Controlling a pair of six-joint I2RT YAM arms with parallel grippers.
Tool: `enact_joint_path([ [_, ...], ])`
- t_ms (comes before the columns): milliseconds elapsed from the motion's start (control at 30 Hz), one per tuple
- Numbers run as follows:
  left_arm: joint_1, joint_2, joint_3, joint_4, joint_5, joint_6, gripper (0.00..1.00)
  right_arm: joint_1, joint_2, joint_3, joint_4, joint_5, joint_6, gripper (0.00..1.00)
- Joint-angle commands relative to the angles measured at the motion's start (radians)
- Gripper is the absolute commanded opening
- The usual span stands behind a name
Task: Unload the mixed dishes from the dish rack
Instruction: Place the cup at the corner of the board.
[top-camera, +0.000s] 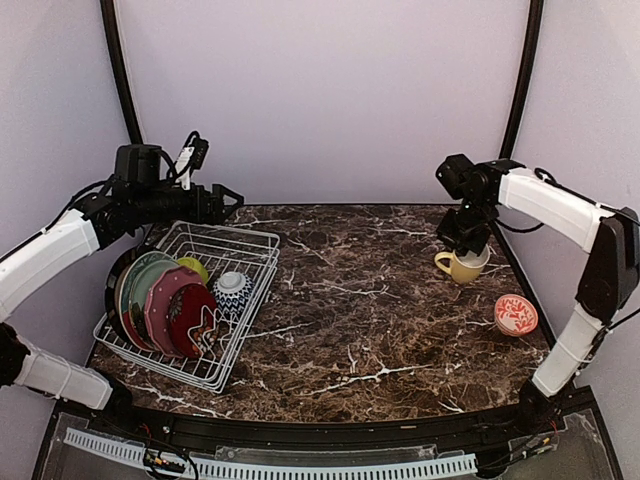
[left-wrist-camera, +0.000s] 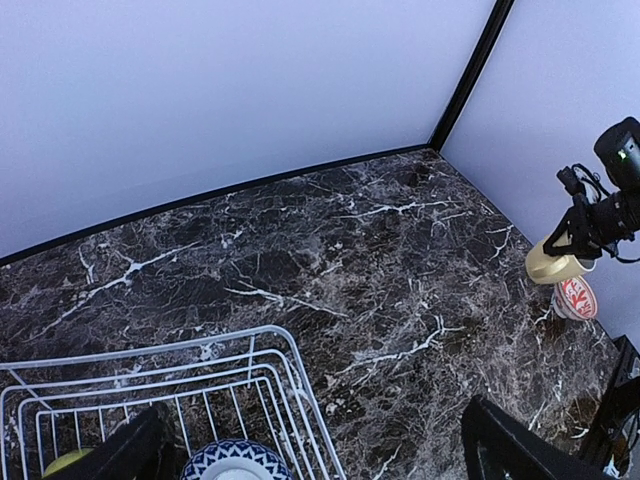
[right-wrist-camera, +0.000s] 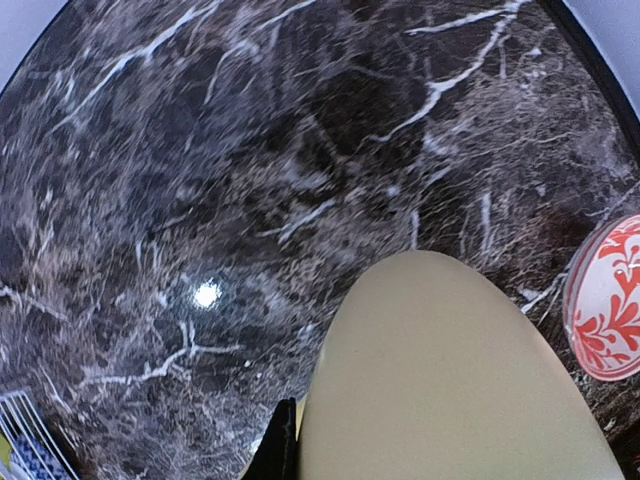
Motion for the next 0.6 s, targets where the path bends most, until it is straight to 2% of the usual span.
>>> enact_joint_path([
  [0,0.000,-0.037,-0.028,-0.008,0.006,0.031,0.99,-0.123,0.006,0.030,-0.024,-0.044,0.036,0.00],
  [333,0.000,-0.062,-0.042,-0.001,0.027,0.029,0.99,-0.340,0.157,0.112,-0.013,-0.189,-0.072,0.00],
  [567,0.000,-0.056,-0.039,-0.001,0.054,0.023,0.99,-0.429,0.199,0.126,-0.021,-0.159,-0.112,0.00],
])
